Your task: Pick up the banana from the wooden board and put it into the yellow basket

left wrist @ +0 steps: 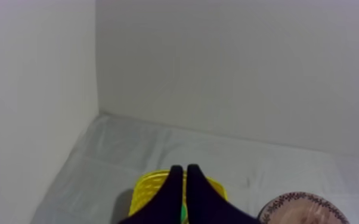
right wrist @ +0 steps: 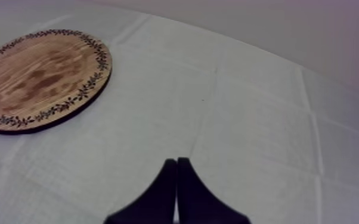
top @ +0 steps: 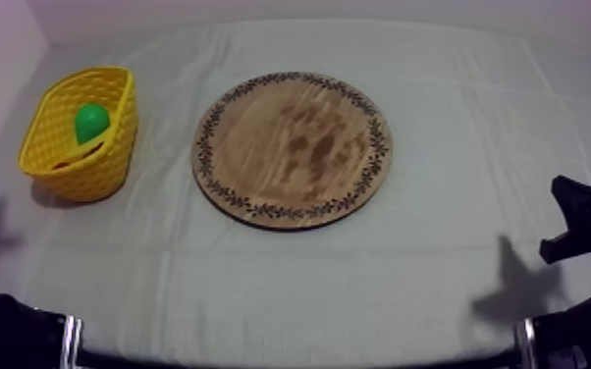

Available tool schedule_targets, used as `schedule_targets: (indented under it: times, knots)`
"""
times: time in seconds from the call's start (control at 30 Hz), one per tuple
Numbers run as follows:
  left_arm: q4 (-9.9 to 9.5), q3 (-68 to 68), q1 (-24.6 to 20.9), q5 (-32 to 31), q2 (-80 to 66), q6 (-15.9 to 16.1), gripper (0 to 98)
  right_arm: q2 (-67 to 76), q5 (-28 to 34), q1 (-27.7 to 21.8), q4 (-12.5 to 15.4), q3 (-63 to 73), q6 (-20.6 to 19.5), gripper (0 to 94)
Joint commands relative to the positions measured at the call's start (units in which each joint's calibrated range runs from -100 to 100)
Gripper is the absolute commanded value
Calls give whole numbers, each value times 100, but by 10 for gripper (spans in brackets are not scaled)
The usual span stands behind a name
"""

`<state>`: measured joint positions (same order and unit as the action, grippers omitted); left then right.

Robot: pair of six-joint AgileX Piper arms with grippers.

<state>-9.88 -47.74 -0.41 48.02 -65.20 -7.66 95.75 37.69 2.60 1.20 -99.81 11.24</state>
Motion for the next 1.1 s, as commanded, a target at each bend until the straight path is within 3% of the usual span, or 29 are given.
schedule_targets:
  times: [0.0,0.2,0.4,0.83,1.07]
  knots:
    - [1,-1118,-8,-281,-850,7,0,0,-3,0,-1,3,2,3]
    - [26,-2539,-13,-990,-1833,40,0,0,-3,0,-1,3,2,3]
    - [191,-3648,-9,-1325,-2525,291,0,0,-3,0,-1,3,2,3]
    - [273,-4880,10,-1454,-3335,518,0,0,-3,0,-1,3,2,3]
    - [460,-5151,20,-1550,-3445,706,0,0,-3,0,-1,3,2,3]
